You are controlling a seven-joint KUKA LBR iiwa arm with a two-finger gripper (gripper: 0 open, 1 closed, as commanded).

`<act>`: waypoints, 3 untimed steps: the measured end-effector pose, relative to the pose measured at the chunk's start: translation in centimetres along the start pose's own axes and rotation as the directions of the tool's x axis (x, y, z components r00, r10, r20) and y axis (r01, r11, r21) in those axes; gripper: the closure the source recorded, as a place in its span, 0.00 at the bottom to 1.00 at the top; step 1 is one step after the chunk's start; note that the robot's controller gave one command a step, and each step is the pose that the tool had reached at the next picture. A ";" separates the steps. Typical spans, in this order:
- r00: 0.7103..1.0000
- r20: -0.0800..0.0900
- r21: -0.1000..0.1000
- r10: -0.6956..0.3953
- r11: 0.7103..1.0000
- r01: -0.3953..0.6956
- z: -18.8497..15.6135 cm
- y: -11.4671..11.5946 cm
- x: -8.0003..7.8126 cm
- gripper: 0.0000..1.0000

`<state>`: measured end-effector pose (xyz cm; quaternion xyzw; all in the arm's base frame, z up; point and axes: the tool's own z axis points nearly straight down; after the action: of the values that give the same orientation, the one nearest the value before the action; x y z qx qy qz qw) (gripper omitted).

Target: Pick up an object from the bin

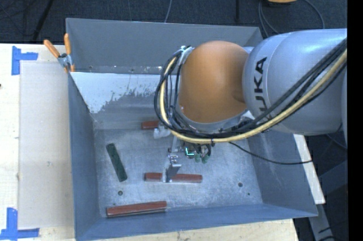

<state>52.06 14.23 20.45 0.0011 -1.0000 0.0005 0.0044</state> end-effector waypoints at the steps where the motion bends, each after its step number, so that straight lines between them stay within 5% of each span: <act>1: 1.000 0.007 -0.001 0.003 1.000 -0.003 -0.4 -0.1 -0.2 0.00; 2: 0.999 0.015 -0.002 -0.053 0.999 0.053 3.4 -1.6 -1.0 0.00; 3: 0.988 0.011 -0.004 0.154 0.988 -0.154 12.6 -6.9 -1.0 1.00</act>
Offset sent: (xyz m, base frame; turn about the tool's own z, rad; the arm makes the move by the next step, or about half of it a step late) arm 0.0217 -0.0551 -0.1259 -0.1573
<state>52.99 7.27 7.84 -0.0762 -0.9971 -0.0009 -0.0013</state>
